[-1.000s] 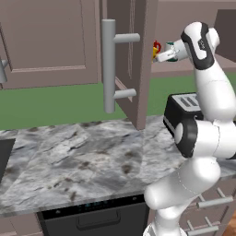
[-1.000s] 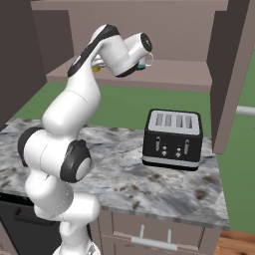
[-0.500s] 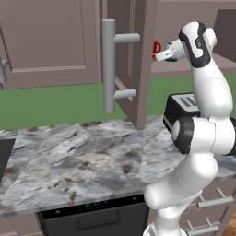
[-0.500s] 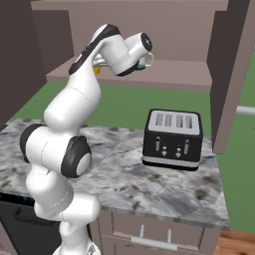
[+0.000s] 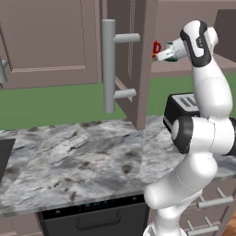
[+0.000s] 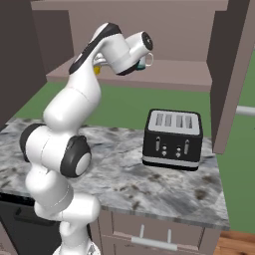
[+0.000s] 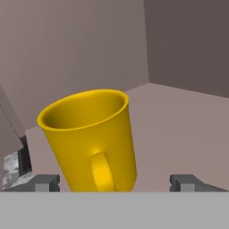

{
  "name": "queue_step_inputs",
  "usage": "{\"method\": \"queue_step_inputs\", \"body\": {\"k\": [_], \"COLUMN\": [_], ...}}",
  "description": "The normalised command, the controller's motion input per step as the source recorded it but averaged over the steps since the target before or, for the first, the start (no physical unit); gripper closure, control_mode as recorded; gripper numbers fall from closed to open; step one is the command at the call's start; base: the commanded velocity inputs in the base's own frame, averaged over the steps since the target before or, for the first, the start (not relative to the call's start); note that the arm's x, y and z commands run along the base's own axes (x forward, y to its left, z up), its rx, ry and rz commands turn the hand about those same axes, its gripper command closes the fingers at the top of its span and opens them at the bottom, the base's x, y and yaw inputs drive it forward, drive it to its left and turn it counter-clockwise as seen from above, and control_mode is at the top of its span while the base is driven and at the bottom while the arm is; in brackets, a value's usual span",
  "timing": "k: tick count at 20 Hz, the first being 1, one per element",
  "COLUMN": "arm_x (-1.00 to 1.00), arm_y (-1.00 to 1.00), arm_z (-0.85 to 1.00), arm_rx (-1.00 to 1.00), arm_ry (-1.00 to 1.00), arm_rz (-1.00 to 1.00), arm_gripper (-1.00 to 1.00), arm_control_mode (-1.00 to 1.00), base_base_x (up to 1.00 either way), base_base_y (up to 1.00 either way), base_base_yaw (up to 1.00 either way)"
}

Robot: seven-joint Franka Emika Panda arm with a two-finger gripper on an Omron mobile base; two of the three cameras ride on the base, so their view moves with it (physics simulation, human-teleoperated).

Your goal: Pick the mug on the counter and place it in the cabinet with the handle facing the right, like the mugs already inside.

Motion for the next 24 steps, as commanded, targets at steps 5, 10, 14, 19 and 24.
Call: {"method": "queue_step_inputs", "body": {"k": [5, 10, 14, 19, 24], "arm_x": [-0.29, -0.36, -0.41, -0.48, -0.57], "arm_y": [0.00, 0.00, 0.00, 0.00, 0.00], "arm_z": [0.00, 0.00, 0.00, 0.00, -0.02], "arm_rx": [0.00, 0.00, 0.00, 0.00, 0.00], "arm_ry": [-0.03, -0.04, -0.04, -0.04, -0.04], "arm_rz": [0.03, 0.05, 0.05, 0.04, 0.00], "arm_gripper": [-1.00, -1.00, -1.00, -1.00, -1.00], "arm_control_mode": [-1.00, -1.00, -1.00, -1.00, -1.00], "base_base_x": [0.00, 0.00, 0.00, 0.00, 0.00], "base_base_y": [0.00, 0.00, 0.00, 0.00, 0.00], "base_base_yaw": [0.00, 0.00, 0.00, 0.00, 0.00]}}
